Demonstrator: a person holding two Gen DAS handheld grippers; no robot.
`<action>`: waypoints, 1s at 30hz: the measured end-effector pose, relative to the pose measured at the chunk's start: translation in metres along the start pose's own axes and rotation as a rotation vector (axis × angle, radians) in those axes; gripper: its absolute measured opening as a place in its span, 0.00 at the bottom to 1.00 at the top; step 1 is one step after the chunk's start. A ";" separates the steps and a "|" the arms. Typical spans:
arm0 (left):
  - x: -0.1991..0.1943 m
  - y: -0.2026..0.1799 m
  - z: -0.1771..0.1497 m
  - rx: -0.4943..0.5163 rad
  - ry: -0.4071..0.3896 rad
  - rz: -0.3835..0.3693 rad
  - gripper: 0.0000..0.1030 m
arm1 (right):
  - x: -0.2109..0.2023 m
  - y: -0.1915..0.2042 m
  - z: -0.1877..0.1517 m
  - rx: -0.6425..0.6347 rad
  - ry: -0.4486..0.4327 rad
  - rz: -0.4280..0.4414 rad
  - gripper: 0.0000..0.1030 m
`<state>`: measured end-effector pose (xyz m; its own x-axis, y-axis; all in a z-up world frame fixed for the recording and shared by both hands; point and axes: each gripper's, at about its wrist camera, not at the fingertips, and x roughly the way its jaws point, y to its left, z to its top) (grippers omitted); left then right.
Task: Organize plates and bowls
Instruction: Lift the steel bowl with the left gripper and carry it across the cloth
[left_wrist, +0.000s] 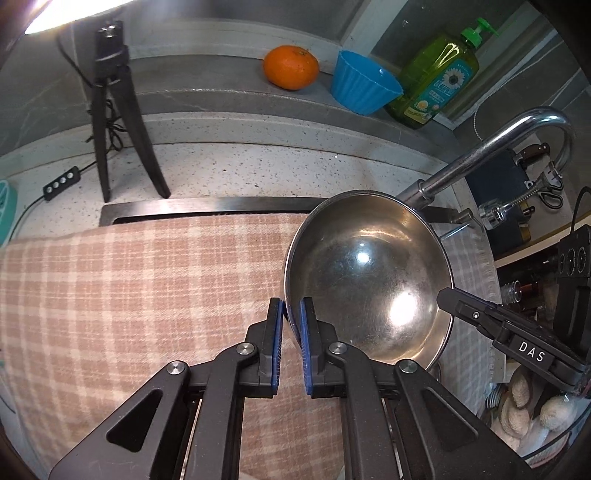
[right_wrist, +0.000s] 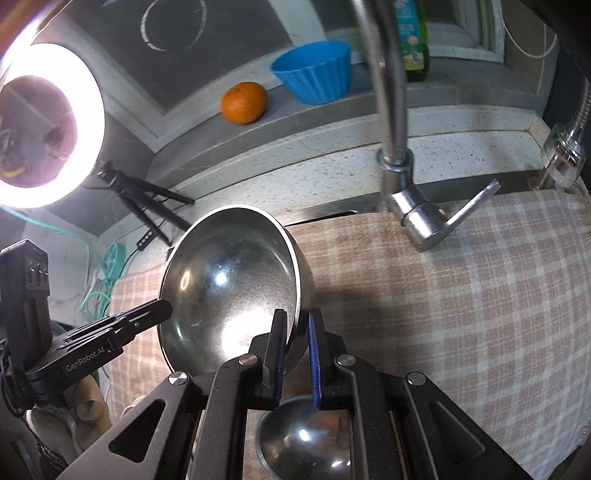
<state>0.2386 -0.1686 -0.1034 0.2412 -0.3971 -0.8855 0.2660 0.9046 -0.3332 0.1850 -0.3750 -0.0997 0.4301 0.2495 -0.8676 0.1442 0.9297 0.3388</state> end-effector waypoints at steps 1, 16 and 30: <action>-0.004 0.003 -0.003 -0.003 -0.003 0.001 0.07 | -0.002 0.004 -0.002 -0.005 0.000 0.003 0.10; -0.035 0.047 -0.049 -0.049 -0.003 0.037 0.07 | 0.009 0.059 -0.046 -0.075 0.065 0.053 0.11; -0.028 0.059 -0.079 -0.047 0.025 0.064 0.07 | 0.033 0.057 -0.084 -0.049 0.145 0.075 0.11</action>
<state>0.1737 -0.0917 -0.1244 0.2329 -0.3344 -0.9132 0.2066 0.9346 -0.2895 0.1325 -0.2911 -0.1392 0.3040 0.3517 -0.8854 0.0719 0.9182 0.3895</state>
